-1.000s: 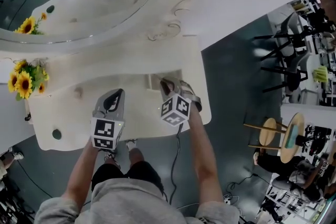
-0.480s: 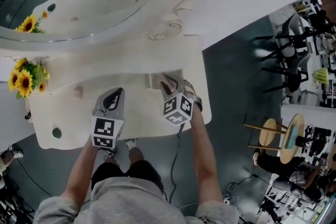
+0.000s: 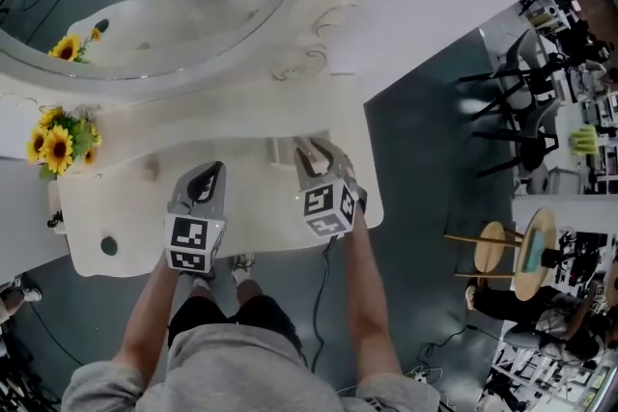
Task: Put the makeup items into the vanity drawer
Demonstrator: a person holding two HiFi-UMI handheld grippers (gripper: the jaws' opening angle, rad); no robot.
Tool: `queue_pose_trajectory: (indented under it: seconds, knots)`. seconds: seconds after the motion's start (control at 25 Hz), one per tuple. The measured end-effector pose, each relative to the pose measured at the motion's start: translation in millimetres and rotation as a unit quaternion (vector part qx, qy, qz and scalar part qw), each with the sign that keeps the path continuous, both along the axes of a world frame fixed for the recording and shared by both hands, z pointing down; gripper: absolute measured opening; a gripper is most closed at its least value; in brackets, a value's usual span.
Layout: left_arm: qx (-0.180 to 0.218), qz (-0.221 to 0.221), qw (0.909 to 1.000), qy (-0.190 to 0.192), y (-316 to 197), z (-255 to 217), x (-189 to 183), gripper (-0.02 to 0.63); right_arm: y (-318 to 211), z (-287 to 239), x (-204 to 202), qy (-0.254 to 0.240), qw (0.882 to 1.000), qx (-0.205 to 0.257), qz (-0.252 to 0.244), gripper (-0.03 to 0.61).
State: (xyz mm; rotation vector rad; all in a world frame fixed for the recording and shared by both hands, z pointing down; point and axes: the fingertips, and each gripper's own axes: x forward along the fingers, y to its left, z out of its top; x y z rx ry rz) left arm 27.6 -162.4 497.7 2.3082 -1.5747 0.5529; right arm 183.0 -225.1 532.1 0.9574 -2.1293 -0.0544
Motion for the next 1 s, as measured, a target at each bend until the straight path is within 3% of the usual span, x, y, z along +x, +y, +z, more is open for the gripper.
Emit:
queue_pose_trajectory:
  seconds: [0.28,0.6,1.0]
  knots:
    - [0.037,-0.009,0.9993,-0.002,12.1,-40.2,-8.2,0.011,28.4,-59.7,-14.4,-0.095,0.992,0.058,0.065,0.114]
    - [0.079,-0.032,0.9964,-0.005,43.8,-90.6,-26.7,0.011,75.4,-123.6,-32.9,-0.213,0.963,0.112,0.123,0.081]
    - [0.093,-0.044,0.9947,-0.001,98.4,-101.1,-30.3,0.011,137.5,-129.2,-40.9,-0.253,0.950,0.127,0.133,0.011]
